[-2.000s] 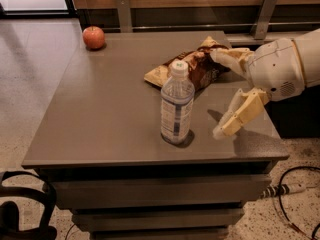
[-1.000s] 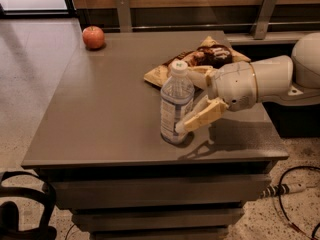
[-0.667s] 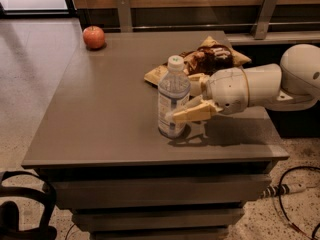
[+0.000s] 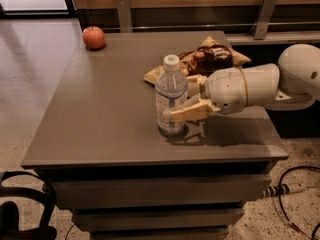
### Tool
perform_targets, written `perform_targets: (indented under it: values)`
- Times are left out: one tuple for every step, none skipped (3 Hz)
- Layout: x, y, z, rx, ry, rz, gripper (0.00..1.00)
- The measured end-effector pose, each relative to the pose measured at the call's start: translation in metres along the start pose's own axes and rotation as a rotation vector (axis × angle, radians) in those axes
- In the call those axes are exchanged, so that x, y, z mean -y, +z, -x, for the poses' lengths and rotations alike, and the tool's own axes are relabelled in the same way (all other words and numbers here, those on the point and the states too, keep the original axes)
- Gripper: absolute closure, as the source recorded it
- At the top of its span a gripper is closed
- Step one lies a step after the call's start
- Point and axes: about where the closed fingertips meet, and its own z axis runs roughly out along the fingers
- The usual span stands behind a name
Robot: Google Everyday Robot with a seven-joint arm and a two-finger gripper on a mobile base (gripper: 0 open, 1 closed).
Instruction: Move blue plastic bottle near apple
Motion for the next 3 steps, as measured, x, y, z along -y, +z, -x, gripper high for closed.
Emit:
perform_targets:
  values:
    - [-0.001,0.002,0.001,0.0,-0.002,0.004,1.0]
    - [0.0,0.002,0.009,-0.01,-0.001,0.01,1.0]
    - [0.014,0.0,0.042,-0.073,-0.007,0.04,1.0]
